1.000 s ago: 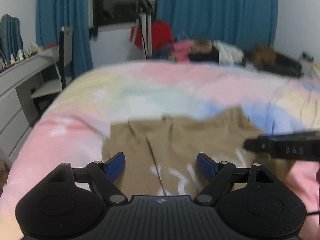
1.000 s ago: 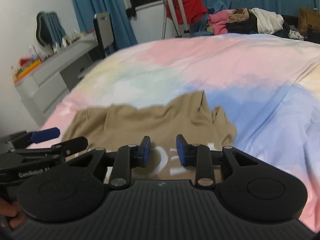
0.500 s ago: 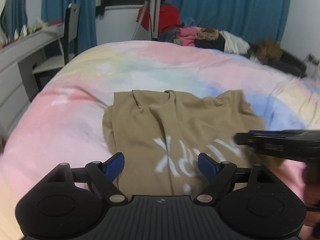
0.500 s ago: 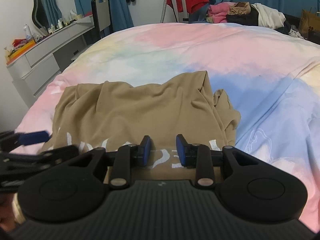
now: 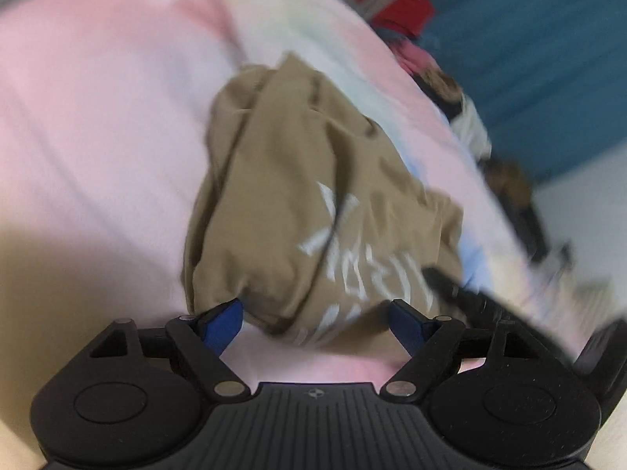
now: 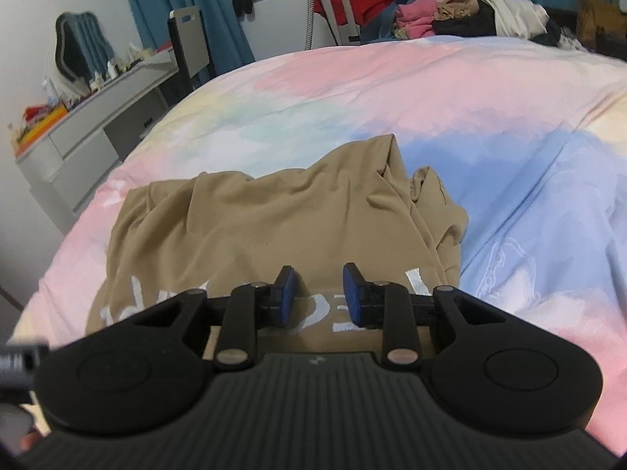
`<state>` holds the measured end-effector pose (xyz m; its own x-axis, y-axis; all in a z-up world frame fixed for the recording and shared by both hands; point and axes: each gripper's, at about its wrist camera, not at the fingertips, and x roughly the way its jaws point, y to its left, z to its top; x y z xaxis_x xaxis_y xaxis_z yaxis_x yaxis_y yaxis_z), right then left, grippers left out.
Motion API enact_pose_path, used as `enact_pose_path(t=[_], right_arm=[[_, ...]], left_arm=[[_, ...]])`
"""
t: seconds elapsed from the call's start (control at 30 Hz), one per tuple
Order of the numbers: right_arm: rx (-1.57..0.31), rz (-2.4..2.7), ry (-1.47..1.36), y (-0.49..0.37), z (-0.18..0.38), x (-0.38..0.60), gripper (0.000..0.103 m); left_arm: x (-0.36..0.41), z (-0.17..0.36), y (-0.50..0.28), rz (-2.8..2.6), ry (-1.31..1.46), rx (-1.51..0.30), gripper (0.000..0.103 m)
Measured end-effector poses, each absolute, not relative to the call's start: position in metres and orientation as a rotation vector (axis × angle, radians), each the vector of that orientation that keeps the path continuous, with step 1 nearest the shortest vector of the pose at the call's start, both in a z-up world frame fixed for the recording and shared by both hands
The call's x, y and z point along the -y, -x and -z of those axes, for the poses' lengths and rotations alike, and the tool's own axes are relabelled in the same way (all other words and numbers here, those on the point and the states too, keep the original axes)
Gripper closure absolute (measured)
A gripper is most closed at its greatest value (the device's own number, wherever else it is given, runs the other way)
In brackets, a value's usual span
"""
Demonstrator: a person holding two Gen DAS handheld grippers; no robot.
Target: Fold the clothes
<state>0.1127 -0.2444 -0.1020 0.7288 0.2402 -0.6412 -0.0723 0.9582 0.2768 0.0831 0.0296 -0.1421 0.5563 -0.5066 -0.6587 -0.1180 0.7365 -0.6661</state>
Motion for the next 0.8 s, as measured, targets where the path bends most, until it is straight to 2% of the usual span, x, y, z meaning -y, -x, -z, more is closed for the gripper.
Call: enact_pose_path(t=[0.03,0.37,0.47,0.7,0.8], right_arm=[[-0.735,-0.172,-0.258,-0.113,0.102,0.246,0.074],[-0.731,-0.161,-0.290,-0.113,0.103,0.248,0.074],[-0.734,-0.160,-0.316,-0.114,0.104,0.251,0.074],[-0.743,-0.160,-0.366,-0.116,0.105,0.256,0.074],[-0.739,-0.161,-0.356,-0.114,0.106,0.255,0.074]], left_arm=[[-0.033,0.143,-0.082,0.256,0.774,-0.962,0.015],[-0.048,0.141,-0.064,0.304,1.022,-0.771,0.015],[-0.046,0.135,-0.058,0.337,1.023,-0.725,0.015],[-0.040,0.159,-0.063,0.268,1.057,-0.918,0.017],[-0.033,0.162,-0.066,0.278,1.025,-0.945,0.015]])
